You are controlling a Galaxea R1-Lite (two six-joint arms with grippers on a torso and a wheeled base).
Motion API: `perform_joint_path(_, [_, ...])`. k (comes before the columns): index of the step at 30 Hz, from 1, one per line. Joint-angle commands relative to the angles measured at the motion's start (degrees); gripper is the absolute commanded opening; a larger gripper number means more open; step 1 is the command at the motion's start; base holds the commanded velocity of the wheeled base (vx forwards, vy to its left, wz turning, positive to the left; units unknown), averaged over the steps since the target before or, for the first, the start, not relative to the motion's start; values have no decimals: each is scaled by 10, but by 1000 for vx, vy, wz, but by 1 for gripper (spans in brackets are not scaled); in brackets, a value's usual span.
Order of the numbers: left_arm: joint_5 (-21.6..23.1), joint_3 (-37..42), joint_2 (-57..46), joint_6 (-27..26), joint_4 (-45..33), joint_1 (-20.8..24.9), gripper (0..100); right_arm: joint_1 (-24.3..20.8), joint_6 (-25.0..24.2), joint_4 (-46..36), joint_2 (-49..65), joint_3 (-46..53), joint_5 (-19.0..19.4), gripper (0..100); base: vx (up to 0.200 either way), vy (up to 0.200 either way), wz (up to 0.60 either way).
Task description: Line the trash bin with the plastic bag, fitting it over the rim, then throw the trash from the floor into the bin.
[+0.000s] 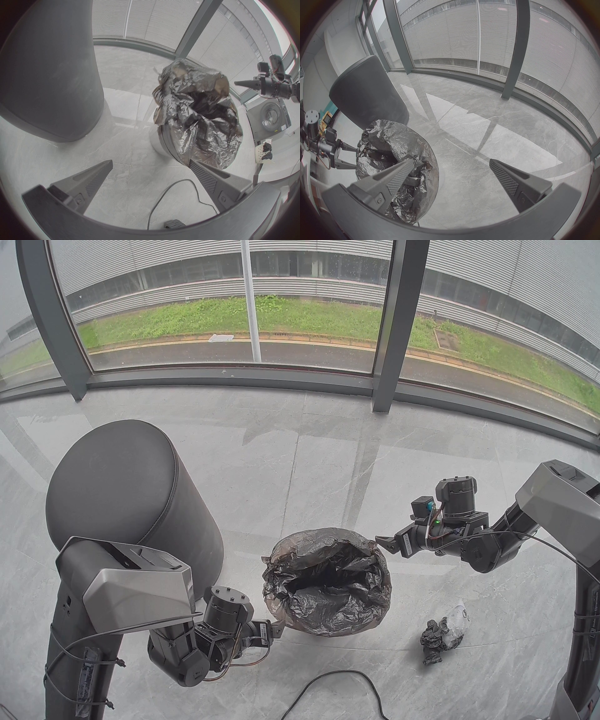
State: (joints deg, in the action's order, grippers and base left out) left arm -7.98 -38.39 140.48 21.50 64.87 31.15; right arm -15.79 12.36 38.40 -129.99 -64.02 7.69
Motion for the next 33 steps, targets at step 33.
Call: perform_joint_path(33, [-13,1,-65,-5,-13,-9,100,2,2,23,13,73,1,100,0,0,0])
